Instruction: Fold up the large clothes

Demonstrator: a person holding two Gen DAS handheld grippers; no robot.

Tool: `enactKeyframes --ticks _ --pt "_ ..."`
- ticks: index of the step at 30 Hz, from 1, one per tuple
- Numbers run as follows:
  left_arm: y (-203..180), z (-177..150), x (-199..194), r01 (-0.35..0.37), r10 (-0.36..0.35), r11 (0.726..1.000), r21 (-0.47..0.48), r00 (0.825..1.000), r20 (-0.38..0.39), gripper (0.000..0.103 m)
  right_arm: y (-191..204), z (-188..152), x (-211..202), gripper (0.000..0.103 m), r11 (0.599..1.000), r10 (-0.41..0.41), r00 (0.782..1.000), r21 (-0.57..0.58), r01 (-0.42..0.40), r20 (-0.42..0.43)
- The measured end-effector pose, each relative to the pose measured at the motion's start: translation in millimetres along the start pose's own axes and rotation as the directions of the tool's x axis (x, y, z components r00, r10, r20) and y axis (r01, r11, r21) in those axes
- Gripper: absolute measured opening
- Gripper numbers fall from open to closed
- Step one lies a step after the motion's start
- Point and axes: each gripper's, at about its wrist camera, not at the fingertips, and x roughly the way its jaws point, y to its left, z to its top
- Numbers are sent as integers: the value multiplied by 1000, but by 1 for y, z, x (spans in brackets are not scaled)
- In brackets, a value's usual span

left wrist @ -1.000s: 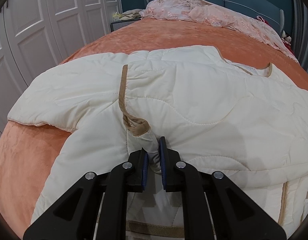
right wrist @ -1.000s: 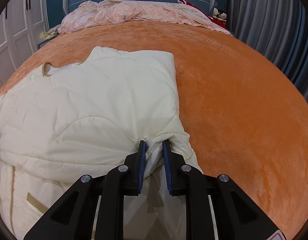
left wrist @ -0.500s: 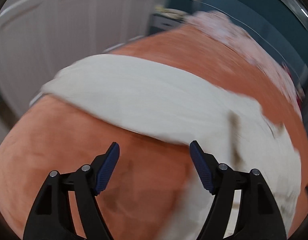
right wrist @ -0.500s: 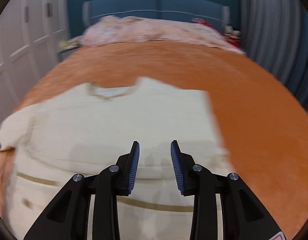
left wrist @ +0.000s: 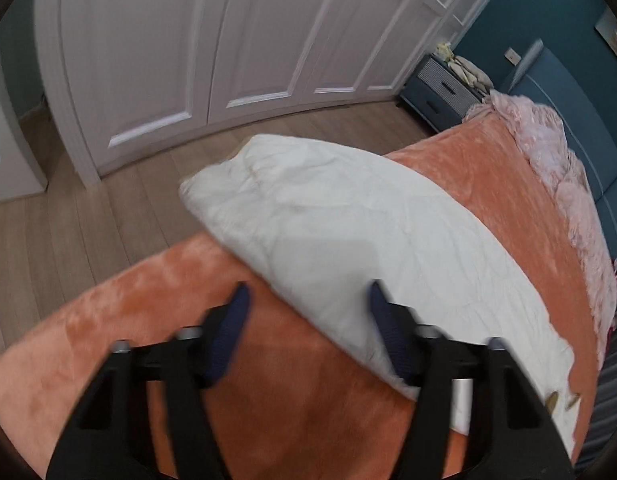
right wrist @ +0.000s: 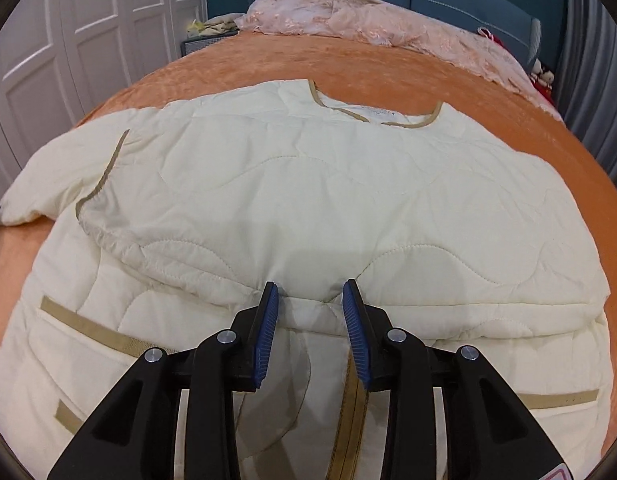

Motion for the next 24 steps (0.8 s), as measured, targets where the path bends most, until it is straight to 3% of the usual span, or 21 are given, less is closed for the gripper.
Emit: enactKeyframes --ticks 2,6,10,12,15,19,21,24 --pt "-7 3 -1 -6 6 1000 25 1000 -1 11 -2 0 -1 34 1000 -2 1000 -1 2 -2" --pt "-35 10 -28 43 -49 995 89 997 68 6 -4 2 -3 35 1000 19 1000 14 -19 6" --pt "-98 5 -85 88 -137 961 262 975 173 5 -8 0 -15 35 999 43 999 22 -43 13" --pt "-137 -3 -114 120 -197 929 351 961 195 5 -11 -1 -23 35 999 49 999 21 -50 16" --pt "-204 -31 -156 166 -300 853 494 932 205 5 -21 -3 -41 36 997 63 997 38 -64 35" --pt "-290 -94 -186 277 -427 726 629 899 96 5 -46 -10 -66 40 995 60 996 73 -65 70" --pt "-322 -130 -186 304 -448 676 671 893 47 5 -61 -15 -74 40 994 50 996 88 -56 75" --pt "-358 -183 -173 330 -442 621 711 897 -30 5 -85 -24 -81 40 992 29 997 119 -38 73"
